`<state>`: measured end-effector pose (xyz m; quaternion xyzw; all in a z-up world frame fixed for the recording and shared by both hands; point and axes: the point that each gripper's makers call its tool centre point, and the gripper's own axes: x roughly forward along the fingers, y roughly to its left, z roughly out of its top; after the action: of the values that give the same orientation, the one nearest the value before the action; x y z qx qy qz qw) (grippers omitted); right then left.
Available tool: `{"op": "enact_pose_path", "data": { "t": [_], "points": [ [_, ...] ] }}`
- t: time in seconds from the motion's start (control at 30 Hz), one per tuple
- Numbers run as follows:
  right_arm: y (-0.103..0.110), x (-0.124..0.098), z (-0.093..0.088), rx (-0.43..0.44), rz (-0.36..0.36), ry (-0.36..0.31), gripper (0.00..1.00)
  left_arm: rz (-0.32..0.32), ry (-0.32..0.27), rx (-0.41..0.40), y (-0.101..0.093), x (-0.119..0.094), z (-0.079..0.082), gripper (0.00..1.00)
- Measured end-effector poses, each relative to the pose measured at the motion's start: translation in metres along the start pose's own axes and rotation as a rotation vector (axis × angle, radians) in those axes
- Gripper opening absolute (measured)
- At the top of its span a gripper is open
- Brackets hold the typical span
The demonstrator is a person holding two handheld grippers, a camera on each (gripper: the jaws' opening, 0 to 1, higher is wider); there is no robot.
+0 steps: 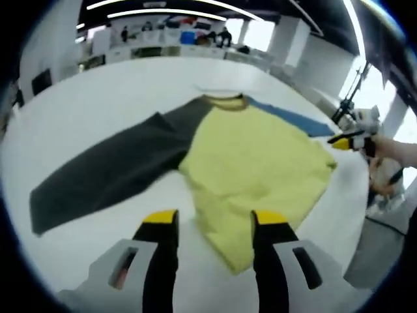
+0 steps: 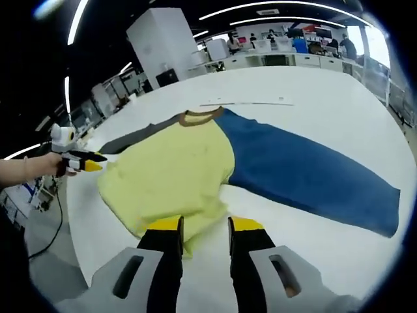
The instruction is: Fold the garment on the visible template until the final outline fits inside the template.
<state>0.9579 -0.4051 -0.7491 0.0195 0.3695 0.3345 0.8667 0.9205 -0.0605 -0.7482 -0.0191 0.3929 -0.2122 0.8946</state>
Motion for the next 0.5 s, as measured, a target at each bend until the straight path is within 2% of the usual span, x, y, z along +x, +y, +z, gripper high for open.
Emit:
{"op": "enact_pose_path", "data": {
  "t": [0.27,0.5],
  "points": [
    [-0.008,0.016,-0.003,0.026,-0.013,0.020,0.25,0.035,0.020,-0.011,0.008,0.008,-0.005,0.34],
    [-0.008,0.024,-0.004,0.025,-0.009,0.029,0.21,0.034,0.038,0.006,0.008,0.013,-0.007,0.28]
  ]
}}
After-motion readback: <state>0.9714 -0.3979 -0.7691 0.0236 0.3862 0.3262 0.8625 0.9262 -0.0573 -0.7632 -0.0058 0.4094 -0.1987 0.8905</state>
